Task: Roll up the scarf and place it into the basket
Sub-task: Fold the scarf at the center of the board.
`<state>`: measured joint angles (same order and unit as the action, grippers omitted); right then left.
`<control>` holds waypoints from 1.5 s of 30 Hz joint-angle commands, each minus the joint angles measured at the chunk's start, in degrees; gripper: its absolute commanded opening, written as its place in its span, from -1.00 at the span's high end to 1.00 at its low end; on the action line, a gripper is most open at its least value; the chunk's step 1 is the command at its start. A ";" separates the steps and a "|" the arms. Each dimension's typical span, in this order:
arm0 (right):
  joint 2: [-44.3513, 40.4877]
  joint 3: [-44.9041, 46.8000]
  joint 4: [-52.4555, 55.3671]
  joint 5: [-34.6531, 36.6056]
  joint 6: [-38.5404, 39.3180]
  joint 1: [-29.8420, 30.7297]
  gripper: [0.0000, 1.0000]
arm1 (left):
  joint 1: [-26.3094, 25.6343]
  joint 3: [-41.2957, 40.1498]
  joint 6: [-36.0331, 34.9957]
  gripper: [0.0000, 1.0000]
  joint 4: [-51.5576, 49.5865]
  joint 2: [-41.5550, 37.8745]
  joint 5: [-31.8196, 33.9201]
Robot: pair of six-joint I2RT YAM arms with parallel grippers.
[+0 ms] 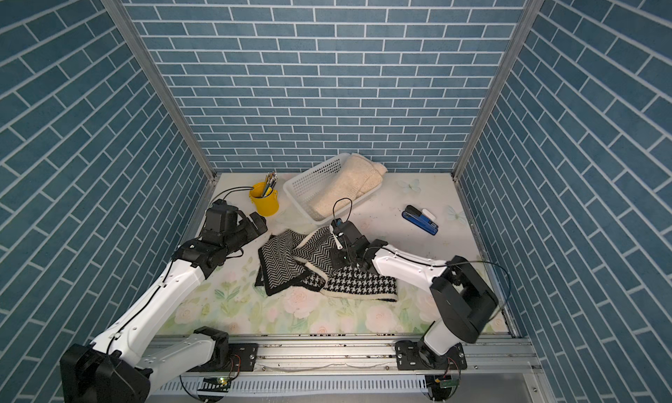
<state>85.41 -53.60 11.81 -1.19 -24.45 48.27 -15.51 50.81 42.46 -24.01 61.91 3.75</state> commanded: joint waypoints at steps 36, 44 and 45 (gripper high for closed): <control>-14.75 -3.62 27.68 34.90 9.42 -32.66 1.00 | -44.07 3.71 11.26 -1.00 -8.09 22.76 -2.40; -15.31 -3.00 26.70 34.75 9.85 -33.51 1.00 | -48.27 0.50 15.07 -1.00 -13.68 24.67 0.71; -15.27 -2.99 26.49 34.32 10.01 -33.50 1.00 | -48.53 -0.37 15.72 -0.98 -13.77 23.97 0.78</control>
<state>70.30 -55.88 39.55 31.75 -15.97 15.14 -63.13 52.45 56.07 -33.26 87.64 2.09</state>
